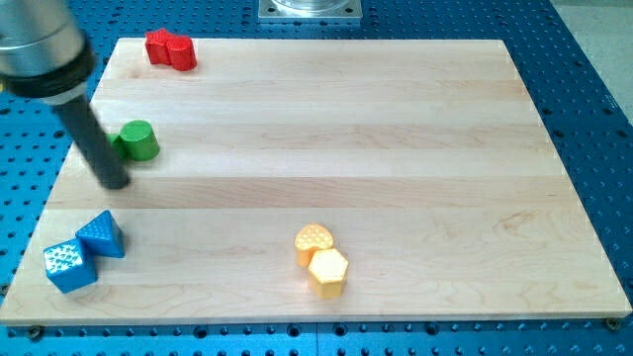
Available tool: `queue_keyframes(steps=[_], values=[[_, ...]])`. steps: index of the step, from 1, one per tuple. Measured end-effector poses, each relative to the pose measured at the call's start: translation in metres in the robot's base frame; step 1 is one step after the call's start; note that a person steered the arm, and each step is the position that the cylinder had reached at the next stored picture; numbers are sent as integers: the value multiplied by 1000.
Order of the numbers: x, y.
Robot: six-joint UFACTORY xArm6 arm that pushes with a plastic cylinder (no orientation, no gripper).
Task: Put the green star to the bottom right of the red circle
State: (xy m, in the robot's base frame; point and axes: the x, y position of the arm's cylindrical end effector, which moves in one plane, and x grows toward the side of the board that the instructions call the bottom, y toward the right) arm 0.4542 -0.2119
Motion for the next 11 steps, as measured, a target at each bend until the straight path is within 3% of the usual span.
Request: queue_keyframes(steps=[1,2,3,7,10,11], values=[[-3,-32],[37,-93],[16,-91],[-126,39],[-161,79],[-105,67]])
